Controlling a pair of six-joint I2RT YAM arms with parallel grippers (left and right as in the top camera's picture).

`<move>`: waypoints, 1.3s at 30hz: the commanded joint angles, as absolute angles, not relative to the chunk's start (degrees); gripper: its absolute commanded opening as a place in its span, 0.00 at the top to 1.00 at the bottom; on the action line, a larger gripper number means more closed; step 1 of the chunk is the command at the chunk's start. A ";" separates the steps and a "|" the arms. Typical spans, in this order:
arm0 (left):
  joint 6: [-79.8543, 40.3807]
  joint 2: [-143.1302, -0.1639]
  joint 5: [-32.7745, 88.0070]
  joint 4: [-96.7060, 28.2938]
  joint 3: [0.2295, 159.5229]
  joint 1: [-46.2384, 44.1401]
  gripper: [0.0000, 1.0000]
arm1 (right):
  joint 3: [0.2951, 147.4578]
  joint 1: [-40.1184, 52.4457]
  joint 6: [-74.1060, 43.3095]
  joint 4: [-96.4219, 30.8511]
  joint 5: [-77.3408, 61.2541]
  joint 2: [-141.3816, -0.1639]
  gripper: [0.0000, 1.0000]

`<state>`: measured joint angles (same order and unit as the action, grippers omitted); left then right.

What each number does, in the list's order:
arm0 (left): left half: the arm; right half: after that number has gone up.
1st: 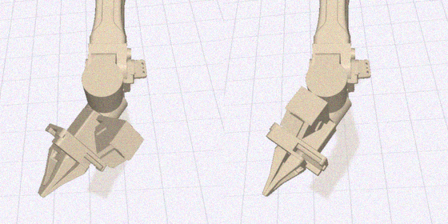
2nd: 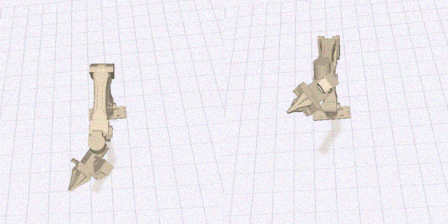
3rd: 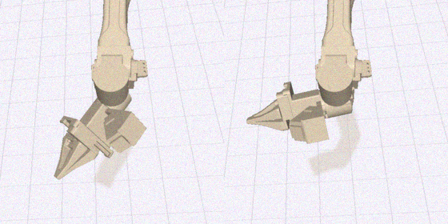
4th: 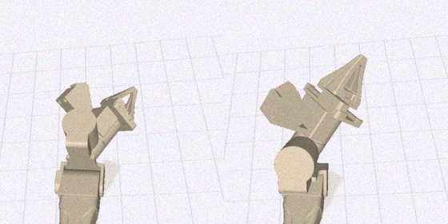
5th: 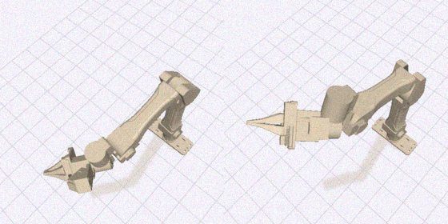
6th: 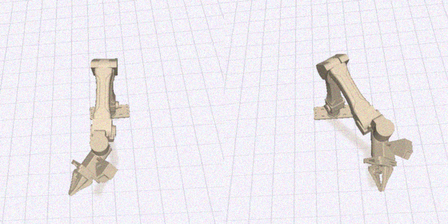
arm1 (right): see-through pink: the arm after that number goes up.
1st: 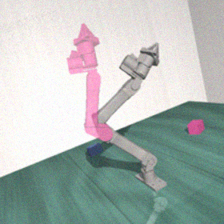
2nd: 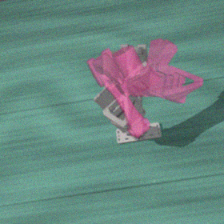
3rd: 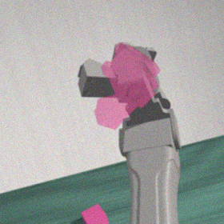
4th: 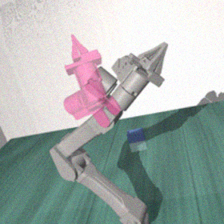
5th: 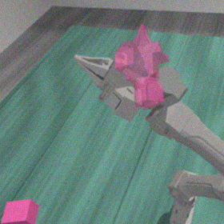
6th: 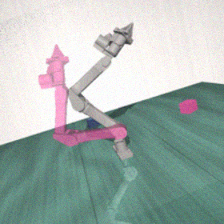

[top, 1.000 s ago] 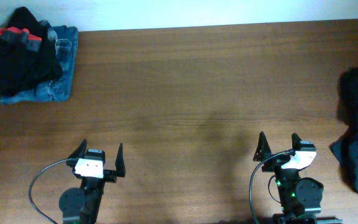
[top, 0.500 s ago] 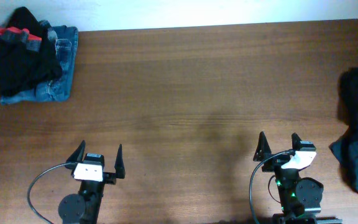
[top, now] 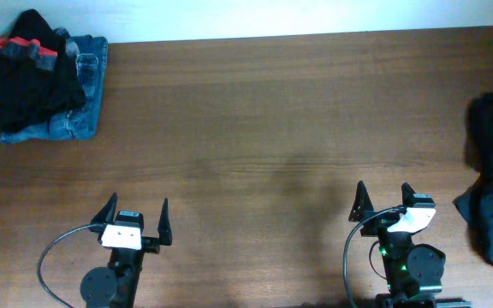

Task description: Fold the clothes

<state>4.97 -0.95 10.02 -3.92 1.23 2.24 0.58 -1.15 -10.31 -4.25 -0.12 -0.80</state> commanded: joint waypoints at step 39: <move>5.72 -0.23 9.63 -3.99 0.73 2.57 0.01 | 0.32 -1.58 -9.85 -4.56 -0.45 -0.21 0.01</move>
<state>4.97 -0.95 10.00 -3.92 1.23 2.33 0.58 -1.15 -10.31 -4.23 -0.12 -0.80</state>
